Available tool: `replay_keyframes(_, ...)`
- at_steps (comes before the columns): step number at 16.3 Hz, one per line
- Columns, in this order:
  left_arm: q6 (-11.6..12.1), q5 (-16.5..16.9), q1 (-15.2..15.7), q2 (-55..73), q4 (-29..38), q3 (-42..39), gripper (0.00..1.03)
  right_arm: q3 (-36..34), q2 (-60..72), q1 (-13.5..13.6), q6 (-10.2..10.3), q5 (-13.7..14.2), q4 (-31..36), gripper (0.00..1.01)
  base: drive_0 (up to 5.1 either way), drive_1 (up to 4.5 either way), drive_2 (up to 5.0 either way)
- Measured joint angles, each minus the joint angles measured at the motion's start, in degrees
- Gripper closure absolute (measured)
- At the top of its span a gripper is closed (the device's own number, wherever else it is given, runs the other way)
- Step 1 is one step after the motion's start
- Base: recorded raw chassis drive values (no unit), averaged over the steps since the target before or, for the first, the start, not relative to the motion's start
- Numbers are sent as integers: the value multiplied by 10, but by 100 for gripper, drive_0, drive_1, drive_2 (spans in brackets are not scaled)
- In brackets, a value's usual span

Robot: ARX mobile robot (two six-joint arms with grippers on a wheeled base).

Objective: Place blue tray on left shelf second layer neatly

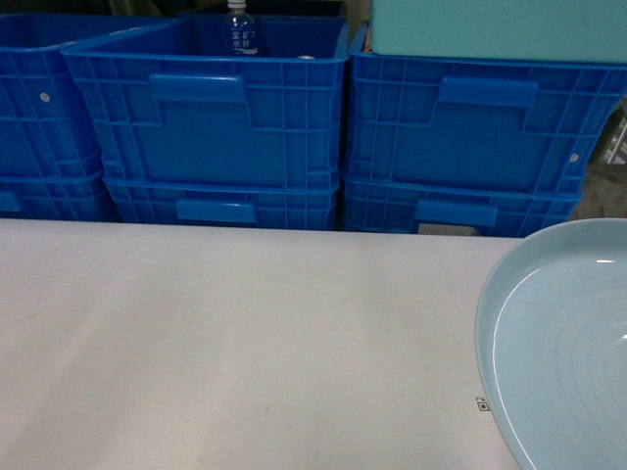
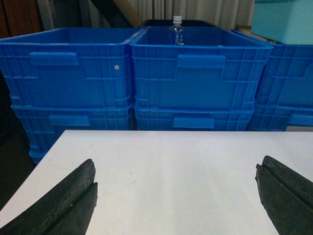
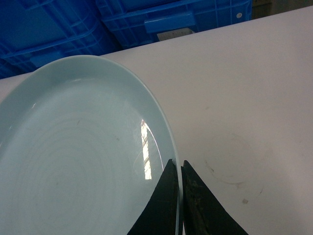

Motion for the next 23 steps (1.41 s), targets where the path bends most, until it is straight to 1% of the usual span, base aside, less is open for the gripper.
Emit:
replay_keyframes(5,0,0,0,0,0,0,5,0,0,0,0,0,0,99,-12,-12,-12)
replay_keyframes(6,0,0,0,0,0,0,8,0,0,0,0,0,0,99,-119,-119,-119)
replay_keyframes(7,0,-1,0,0,0,0,5,0,0,0,0,0,0,99,-189,-189,-189)
replay_keyframes(11,0,0,0,0,0,0,5,0,0,0,0,0,0,99,-183,-183,-183)
replay_keyframes(23,0,0,0,0,0,0,5,-1,-3,0,0,0,0,99,331,-403,-403)
